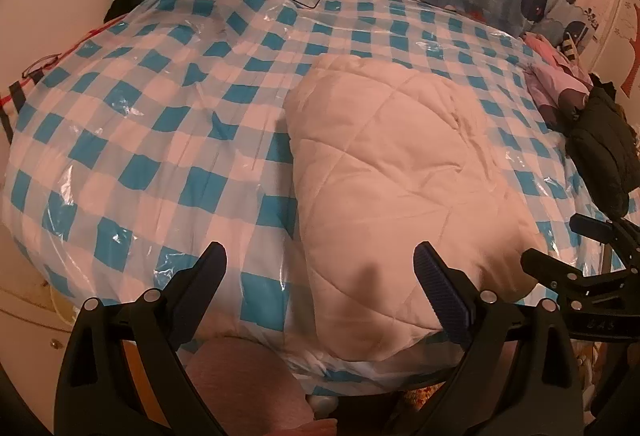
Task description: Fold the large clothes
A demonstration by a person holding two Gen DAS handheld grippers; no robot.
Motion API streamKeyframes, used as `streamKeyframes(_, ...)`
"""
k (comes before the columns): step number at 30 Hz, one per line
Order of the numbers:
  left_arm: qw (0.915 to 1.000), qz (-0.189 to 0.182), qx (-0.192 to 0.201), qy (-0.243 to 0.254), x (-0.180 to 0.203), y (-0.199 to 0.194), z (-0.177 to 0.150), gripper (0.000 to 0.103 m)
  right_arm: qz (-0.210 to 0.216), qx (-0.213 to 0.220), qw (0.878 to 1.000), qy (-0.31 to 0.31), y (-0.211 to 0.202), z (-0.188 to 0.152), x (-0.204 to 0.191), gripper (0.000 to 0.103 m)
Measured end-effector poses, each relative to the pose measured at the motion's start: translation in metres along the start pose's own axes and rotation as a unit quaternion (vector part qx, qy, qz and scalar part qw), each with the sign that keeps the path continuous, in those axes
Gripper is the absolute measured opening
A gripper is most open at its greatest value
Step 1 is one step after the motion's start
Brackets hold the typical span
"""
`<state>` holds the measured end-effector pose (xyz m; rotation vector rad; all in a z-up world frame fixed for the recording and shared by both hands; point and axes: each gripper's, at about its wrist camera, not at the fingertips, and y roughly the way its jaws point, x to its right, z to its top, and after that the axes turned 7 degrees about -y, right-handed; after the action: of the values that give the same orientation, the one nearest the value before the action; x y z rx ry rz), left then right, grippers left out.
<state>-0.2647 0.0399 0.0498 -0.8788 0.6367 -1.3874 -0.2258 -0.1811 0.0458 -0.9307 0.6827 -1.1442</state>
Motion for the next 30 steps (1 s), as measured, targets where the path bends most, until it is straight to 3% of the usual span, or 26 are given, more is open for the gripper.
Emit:
streamKeyframes(7, 0.9995, 0.026, -0.003, 0.015, 0.0007, 0.0062, -0.0023, 0.095, 0.000, -0.001, 1.000, 0.001, -0.0002, -0.0003, -0.0012, 0.096)
streamKeyframes(30, 0.9994, 0.006, -0.035, 0.004, 0.0020, 0.0073, -0.0015, 0.095, 0.000, -0.005, 1.000, -0.001, 0.0020, -0.0027, -0.0032, 0.096)
